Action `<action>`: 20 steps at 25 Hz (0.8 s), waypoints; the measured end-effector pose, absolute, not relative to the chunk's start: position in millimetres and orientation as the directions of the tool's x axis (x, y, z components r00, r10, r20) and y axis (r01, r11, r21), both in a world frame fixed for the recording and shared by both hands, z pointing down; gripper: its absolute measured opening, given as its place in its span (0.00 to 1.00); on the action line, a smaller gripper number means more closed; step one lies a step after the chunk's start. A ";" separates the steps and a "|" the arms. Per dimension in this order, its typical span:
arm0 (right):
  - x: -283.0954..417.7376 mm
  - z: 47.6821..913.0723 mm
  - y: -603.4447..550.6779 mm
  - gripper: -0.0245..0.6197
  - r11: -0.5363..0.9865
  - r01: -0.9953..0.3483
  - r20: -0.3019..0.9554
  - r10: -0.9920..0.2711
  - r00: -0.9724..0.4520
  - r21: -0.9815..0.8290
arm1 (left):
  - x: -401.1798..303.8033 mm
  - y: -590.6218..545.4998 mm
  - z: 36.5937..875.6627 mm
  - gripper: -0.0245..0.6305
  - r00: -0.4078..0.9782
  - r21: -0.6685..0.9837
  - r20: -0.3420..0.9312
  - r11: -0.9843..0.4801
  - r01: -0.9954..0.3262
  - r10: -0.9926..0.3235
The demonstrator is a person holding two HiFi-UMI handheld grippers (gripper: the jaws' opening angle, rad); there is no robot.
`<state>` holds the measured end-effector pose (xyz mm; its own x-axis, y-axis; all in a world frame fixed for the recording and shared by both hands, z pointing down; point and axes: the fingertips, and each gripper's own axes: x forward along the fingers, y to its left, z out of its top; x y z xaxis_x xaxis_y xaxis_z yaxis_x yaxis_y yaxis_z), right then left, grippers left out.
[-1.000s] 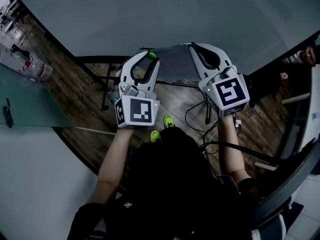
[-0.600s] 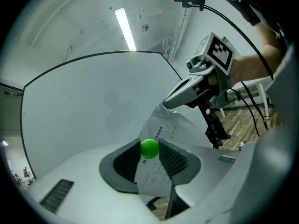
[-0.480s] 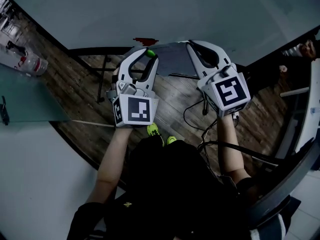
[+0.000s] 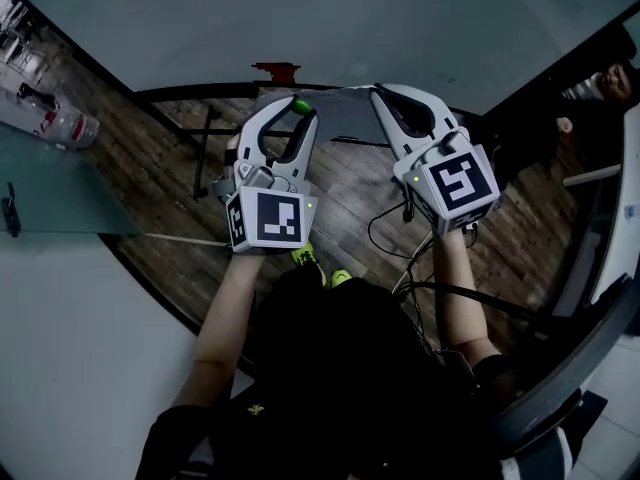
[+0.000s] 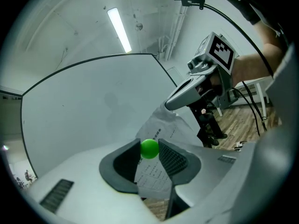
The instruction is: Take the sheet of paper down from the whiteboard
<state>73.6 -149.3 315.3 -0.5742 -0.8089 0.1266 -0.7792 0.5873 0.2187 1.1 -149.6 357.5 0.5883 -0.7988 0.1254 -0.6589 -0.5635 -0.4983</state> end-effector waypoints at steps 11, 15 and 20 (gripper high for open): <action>92.7 311.7 -103.2 0.06 0.621 -0.750 0.105 -0.781 -0.615 0.228 | 20.1 -102.5 350.0 0.24 0.558 -0.509 0.110 -0.529 -0.679 -0.822; 93.2 310.6 -93.2 0.06 0.641 -0.740 0.098 -0.765 -0.636 0.204 | 21.9 -92.7 348.2 0.24 0.542 -0.516 0.108 -0.513 -0.686 -0.833; 96.9 310.1 -80.0 0.06 0.661 -0.729 0.078 -0.748 -0.659 0.176 | 24.4 -80.8 345.0 0.24 0.524 -0.524 0.102 -0.493 -0.694 -0.846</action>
<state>96.9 -80.0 310.1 -0.6591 -0.7480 0.0781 -0.7295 0.6611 0.1756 24.4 -80.8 345.0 0.5238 -0.8458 0.1017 -0.6942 -0.4929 -0.5245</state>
